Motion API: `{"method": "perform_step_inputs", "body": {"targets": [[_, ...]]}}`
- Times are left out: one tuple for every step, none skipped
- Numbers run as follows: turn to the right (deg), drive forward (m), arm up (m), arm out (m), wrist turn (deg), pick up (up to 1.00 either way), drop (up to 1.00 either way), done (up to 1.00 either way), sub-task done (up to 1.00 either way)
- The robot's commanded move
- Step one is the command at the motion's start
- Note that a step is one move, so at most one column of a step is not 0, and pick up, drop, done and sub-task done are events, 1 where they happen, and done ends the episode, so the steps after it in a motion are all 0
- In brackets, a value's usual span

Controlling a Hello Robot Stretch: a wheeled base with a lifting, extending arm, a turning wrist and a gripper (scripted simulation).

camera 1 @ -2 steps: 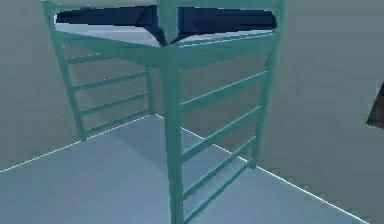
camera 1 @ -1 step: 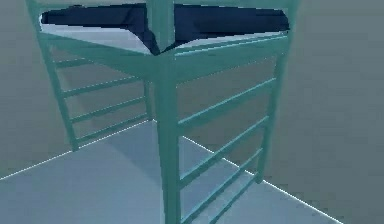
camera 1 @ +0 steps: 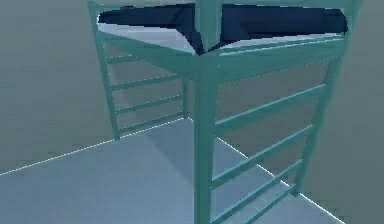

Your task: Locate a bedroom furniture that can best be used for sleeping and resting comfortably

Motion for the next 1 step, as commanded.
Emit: {"method": "perform_step_inputs", "body": {"targets": [[0.0, 0.0, 0.0, 0.0, 0.0, 0.0, 0.0, 1.0, 0.0]]}}
